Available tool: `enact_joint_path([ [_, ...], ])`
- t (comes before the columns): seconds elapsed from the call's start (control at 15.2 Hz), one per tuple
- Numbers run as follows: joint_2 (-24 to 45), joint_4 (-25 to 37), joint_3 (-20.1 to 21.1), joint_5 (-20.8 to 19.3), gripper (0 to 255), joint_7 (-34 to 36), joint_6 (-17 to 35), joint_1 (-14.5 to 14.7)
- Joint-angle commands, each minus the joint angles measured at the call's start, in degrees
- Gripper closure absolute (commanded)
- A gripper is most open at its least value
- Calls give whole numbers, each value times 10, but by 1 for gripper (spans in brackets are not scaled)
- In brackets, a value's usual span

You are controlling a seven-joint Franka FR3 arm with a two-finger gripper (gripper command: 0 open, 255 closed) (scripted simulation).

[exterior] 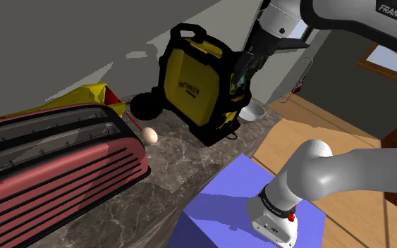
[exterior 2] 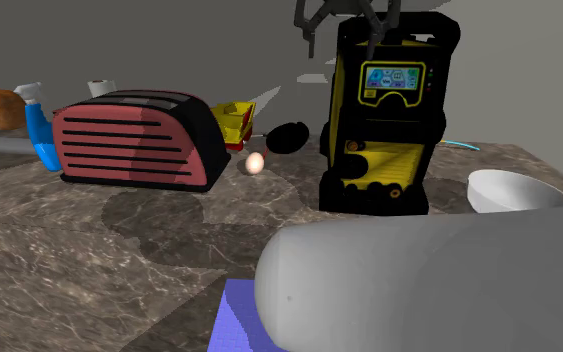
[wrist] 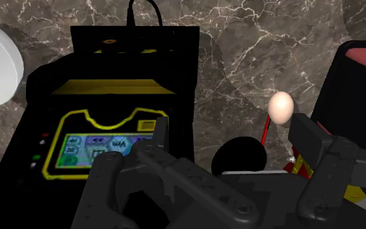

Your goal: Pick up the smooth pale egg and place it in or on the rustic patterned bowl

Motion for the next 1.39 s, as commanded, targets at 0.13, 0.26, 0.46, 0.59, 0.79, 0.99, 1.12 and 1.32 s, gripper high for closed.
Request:
enact_joint_path([
  [0.13, 25, -9, 15, 3, 0, 7, 30, 5],
  [0.26, 53, -16, 29, 6, 0, 15, 59, 9],
  [0.46, 99, -21, 51, 7, 0, 26, 102, 14],
  [0.59, 132, -21, 63, 5, 0, 36, 130, 20],
  [0.79, 186, -16, 76, -4, 0, 54, 170, 34],
  [0.99, 243, -5, 98, -12, 0, 69, 207, 35],
  [1.12, 283, 5, 111, -21, 0, 81, 230, 36],
  [1.32, 345, 26, 130, -39, 0, 102, 260, 38],
])
